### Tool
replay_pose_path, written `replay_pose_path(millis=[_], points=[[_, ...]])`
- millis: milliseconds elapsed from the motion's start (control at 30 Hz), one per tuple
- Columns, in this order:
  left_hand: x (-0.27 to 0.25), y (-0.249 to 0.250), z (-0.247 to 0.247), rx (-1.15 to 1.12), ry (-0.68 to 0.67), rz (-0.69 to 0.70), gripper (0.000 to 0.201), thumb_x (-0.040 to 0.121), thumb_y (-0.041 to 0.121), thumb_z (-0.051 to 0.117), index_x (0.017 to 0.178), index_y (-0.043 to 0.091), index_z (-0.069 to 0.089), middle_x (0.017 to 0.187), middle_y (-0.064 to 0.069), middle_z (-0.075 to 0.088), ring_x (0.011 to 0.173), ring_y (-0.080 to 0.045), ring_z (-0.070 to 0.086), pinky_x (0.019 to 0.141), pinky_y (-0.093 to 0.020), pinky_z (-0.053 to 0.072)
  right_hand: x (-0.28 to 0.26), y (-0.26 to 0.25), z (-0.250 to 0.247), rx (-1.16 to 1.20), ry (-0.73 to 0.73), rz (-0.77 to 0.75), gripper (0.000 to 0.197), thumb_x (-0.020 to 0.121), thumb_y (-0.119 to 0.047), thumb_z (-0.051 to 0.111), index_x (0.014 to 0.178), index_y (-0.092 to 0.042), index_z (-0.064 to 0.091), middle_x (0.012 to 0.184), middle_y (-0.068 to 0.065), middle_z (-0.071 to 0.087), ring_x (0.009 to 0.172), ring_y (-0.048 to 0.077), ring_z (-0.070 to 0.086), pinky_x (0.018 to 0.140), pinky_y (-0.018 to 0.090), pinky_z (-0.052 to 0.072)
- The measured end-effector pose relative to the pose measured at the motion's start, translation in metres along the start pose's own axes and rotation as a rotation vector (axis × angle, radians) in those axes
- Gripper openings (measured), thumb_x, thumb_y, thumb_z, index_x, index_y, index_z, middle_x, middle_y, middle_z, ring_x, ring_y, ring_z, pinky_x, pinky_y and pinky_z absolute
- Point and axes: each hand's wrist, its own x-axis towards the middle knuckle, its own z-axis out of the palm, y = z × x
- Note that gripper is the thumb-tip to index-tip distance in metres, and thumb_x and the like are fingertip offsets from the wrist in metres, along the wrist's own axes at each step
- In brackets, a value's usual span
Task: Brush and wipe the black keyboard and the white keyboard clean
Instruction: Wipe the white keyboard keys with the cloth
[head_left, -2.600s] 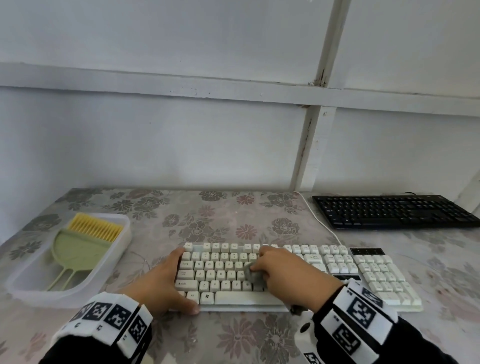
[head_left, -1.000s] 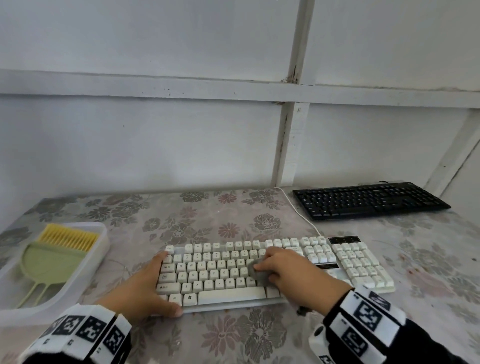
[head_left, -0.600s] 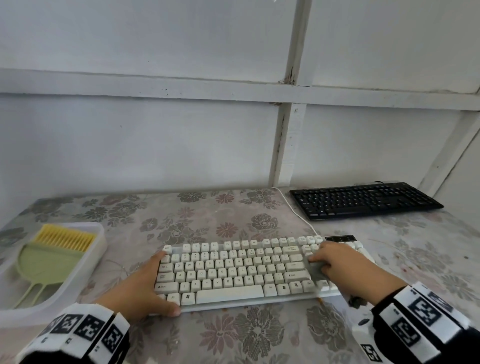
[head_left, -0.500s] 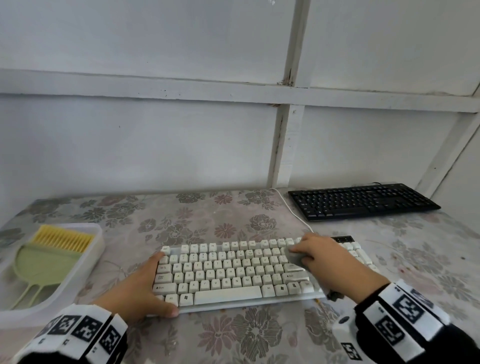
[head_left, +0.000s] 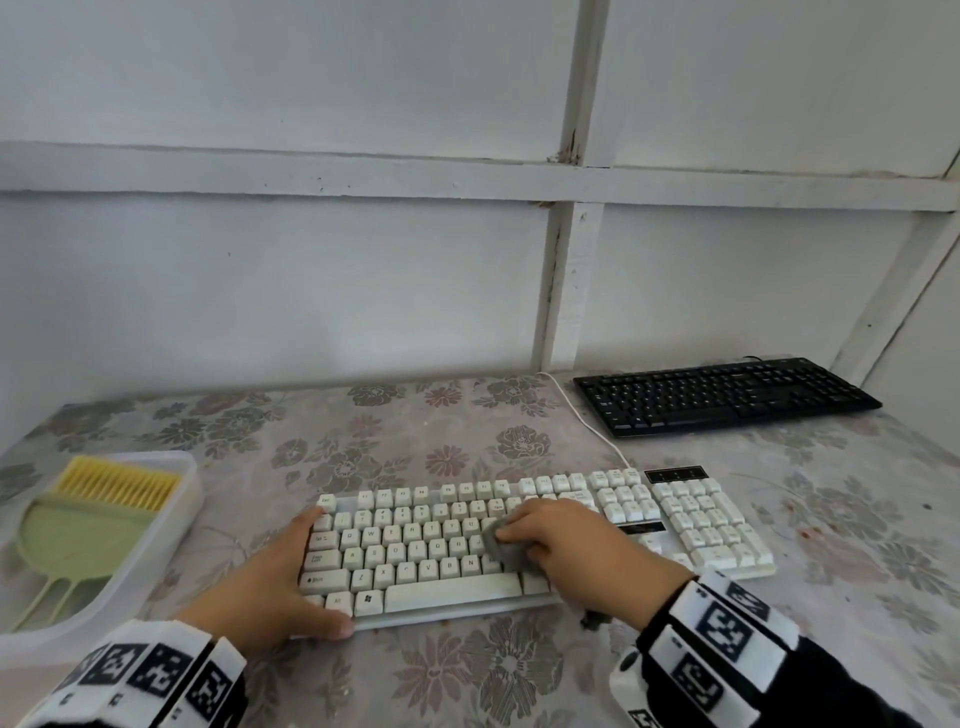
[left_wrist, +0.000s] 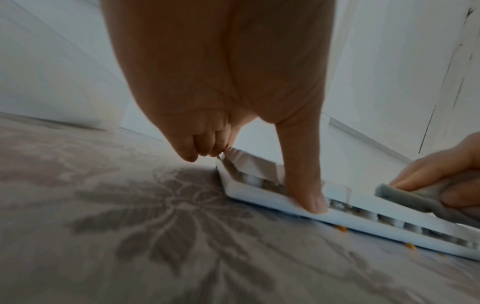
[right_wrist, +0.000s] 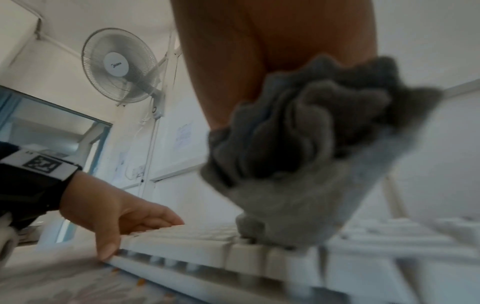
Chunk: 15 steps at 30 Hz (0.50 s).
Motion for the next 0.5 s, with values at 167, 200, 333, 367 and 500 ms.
replay_pose_path(millis=[167,200,333,367,500], points=[[0.001,-0.002,0.000,-0.020,-0.009,0.008,0.129,0.057,0.040,0.087,0.149,0.027,-0.002,0.152,0.004,0.023,0.134,-0.015,0.033,0.109,-0.028,0.027,-0.016,0.019,-0.007,0.031,-0.023,0.070,0.040,0.091,-0.003,0.045,0.123,-0.021,0.063,0.133,-0.010,0.053,0.120,0.010,0.048,0.100,0.016,0.033],[0.001,-0.003,0.000,-0.024,-0.014,0.012,0.131,0.054,0.043,0.087,0.149,0.028,-0.002,0.152,0.004,0.023,0.134,-0.015,0.033,0.109,-0.028,0.027,-0.019,0.020,-0.009,0.035,-0.015,0.077,0.040,0.091,-0.003,0.045,0.122,-0.021,0.063,0.131,-0.010,0.054,0.119,0.010,0.049,0.100,0.017,0.034],[0.001,-0.003,0.000,-0.027,-0.021,0.031,0.132,0.052,0.046,0.086,0.149,0.027,-0.002,0.151,0.006,0.024,0.132,-0.013,0.033,0.108,-0.026,0.027,-0.037,0.037,-0.019,0.045,-0.005,0.205,0.030,0.091,-0.006,0.048,0.106,-0.020,0.070,0.114,-0.012,0.059,0.103,0.005,0.054,0.095,0.017,0.041],[0.001,-0.004,0.001,-0.022,-0.019,0.027,0.130,0.055,0.043,0.086,0.149,0.027,-0.002,0.151,0.006,0.024,0.132,-0.013,0.034,0.108,-0.026,0.027,-0.043,0.045,-0.025,0.023,-0.016,0.261,0.028,0.090,-0.005,0.048,0.103,-0.017,0.070,0.110,-0.010,0.060,0.099,0.005,0.055,0.090,0.016,0.043],[0.000,-0.002,0.000,-0.032,-0.027,0.027,0.136,0.046,0.050,0.086,0.148,0.028,-0.002,0.151,0.005,0.025,0.131,-0.013,0.034,0.107,-0.027,0.028,-0.060,0.071,-0.050,-0.044,-0.052,0.416,0.028,0.086,0.002,0.046,0.104,-0.004,0.067,0.107,0.003,0.064,0.086,0.006,0.057,0.075,0.012,0.041]])
